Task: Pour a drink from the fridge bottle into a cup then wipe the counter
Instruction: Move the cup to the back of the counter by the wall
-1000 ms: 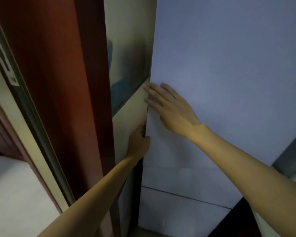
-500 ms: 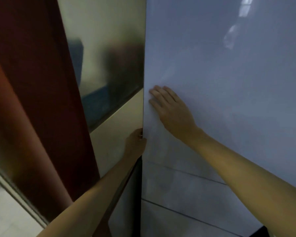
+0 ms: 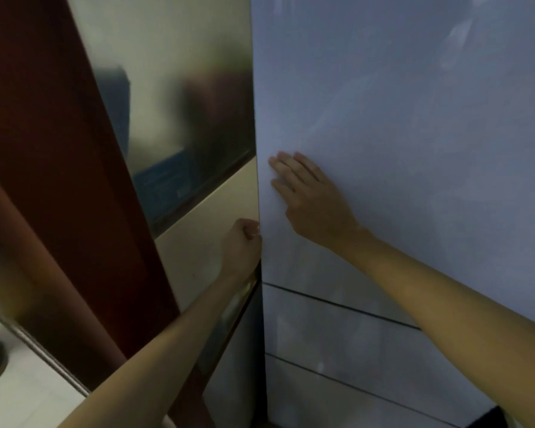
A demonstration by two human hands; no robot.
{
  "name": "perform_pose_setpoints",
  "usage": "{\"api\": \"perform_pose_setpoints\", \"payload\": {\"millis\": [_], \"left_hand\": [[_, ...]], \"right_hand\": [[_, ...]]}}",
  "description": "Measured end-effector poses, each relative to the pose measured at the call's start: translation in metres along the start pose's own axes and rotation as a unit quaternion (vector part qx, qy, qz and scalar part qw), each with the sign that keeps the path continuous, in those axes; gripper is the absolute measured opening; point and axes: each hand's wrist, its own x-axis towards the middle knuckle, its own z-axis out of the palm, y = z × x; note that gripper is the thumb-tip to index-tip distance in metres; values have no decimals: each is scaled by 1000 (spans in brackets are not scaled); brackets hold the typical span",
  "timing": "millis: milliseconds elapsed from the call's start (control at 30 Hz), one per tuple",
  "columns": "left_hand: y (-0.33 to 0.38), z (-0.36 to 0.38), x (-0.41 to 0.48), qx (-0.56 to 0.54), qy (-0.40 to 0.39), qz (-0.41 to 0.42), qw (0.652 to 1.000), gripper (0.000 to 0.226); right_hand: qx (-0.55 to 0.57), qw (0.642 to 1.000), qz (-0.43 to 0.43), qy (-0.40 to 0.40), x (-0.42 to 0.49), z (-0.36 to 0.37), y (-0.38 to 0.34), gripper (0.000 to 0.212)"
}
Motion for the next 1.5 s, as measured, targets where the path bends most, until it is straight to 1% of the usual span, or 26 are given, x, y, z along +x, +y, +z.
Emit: {"api": "perform_pose_setpoints", "payload": {"millis": [67,167,267,300,367,433,533,600,700,800,900,1067,1200,1333,1500], "left_hand": [[3,-4,0,21,18,64,998,13],[10,-2,1,63,-20,144,987,12],[22,9,-7,122,-123,199,965,14],[25,14,-10,154,-170,212,950,16],[30,25,-17,217,-252,249,909,21],[34,34,-30,260,-301,297,868,24],[38,52,-58,288,-353,367,811,24],[43,67,-81,304,-385,400,775,23],[52,87,-124,321,-425,439,724,21],[62,102,-170,310,-472,471,678,22],[75,116,-214,295,-504,500,640,24],[104,134,-288,274,-532,539,593,22],[127,150,-361,260,-551,568,553,22],[144,162,-455,253,-569,597,506,24],[166,172,-566,212,-594,633,449,22]], "right_hand": [[16,1000,14,3,-9,-4,-4,41],[24,999,40,-17,-31,-10,-8,37],[32,993,95,-67,-62,-22,-8,34],[41,987,126,-86,-76,-28,-7,34],[47,971,205,-113,-106,-42,-6,32],[36,946,289,-141,-140,-59,-8,27],[17,902,382,-200,-196,-91,-21,29],[11,861,445,-247,-239,-115,-34,30],[8,785,533,-315,-301,-154,-57,26],[-4,725,590,-355,-355,-198,-80,29],[-29,689,625,-366,-399,-242,-101,32],[-67,651,664,-360,-460,-308,-127,30],[-76,635,684,-352,-507,-363,-157,30],[-96,622,696,-346,-557,-427,-190,30],[-119,562,750,-328,-614,-503,-237,25]]}}
